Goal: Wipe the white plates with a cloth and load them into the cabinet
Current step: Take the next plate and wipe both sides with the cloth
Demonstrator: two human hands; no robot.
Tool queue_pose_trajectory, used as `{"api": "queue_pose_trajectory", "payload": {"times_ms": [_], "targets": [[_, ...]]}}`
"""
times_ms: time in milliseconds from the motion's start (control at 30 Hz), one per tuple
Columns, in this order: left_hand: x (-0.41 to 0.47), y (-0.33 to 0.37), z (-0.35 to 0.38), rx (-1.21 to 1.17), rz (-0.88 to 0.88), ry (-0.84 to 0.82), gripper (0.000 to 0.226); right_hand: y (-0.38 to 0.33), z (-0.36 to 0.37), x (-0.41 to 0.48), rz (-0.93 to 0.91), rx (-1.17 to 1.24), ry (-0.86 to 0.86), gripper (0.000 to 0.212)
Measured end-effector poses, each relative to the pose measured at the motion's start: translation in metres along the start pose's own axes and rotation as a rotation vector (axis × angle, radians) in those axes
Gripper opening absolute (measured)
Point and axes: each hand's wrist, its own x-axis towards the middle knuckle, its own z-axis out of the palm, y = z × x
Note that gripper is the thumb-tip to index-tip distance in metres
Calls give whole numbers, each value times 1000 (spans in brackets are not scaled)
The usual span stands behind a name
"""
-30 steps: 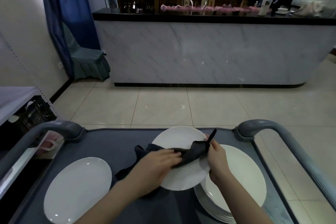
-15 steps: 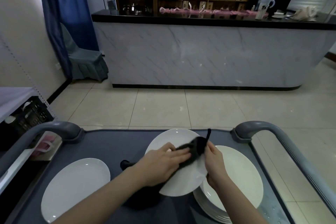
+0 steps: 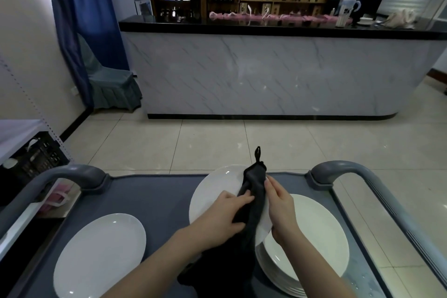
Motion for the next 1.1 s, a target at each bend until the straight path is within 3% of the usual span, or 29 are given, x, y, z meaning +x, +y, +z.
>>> {"api": "queue_pose_trajectory", "payload": {"times_ms": [167,267,433,633,833,967,1100], "targets": [[-1,1,5,444,-33,76,59,2,-2,-4,13,19,19,27],[-5,-6,11,568,-162,144,57,2,-5,-4,24,38,55,26],[-16,-10,11,572,-296,205,62,-6,-8,-3,2,74,130,21],[-22,28,29,420,-66,198,71,-5,8,-8,-47,115,130,20],[-2,29,20,533,-64,168,64,0,14,-14,-59,102,76,26],[-3,15,22,490,-122,184,61,2,13,-18,-107,46,51,27],[-10,1,23,525,-289,227,61,3,9,-15,-84,79,124,22]]}}
